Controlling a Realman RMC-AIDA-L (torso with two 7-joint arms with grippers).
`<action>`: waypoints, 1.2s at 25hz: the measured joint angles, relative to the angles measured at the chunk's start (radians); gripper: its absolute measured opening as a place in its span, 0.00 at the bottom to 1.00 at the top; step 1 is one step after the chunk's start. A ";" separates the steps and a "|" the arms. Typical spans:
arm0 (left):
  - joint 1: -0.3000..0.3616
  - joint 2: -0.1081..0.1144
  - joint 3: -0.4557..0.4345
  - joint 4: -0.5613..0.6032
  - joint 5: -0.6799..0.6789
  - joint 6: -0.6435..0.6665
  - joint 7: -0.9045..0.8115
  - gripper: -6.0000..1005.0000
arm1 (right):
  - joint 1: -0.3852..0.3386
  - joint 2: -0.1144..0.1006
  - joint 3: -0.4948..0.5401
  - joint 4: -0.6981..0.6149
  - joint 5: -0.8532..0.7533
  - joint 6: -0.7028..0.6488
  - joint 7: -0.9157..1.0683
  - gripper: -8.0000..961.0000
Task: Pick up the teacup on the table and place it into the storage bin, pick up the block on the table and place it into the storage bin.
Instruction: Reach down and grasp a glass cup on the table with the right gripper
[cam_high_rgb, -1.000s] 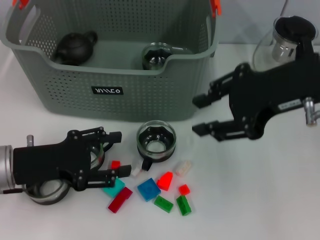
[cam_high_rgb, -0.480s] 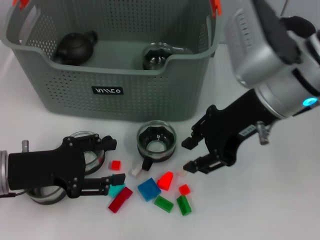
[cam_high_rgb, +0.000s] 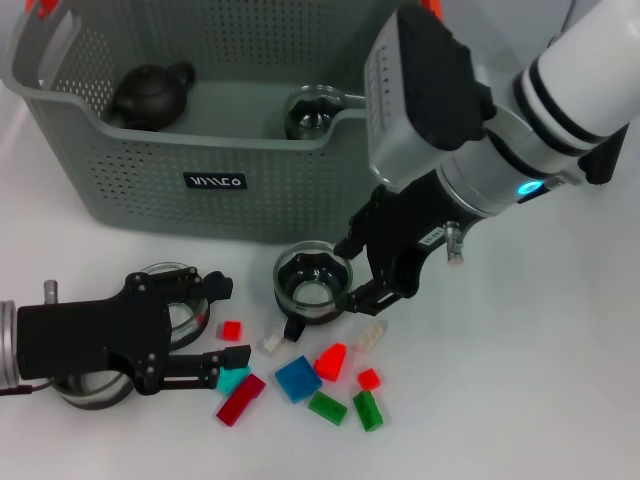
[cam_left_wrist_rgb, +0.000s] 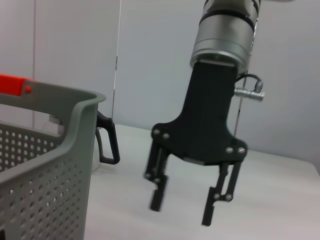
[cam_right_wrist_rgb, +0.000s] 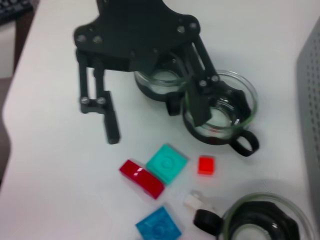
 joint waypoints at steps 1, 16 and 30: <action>0.000 0.000 0.000 0.000 0.000 0.000 0.000 0.79 | 0.006 0.000 -0.010 0.007 -0.005 0.011 0.004 0.54; 0.002 -0.003 -0.015 -0.005 -0.005 -0.001 -0.005 0.80 | 0.069 0.002 -0.140 0.100 -0.052 0.083 -0.033 0.87; 0.001 -0.004 -0.026 -0.017 -0.007 -0.002 -0.009 0.79 | 0.122 0.008 -0.282 0.190 -0.053 0.207 -0.067 0.86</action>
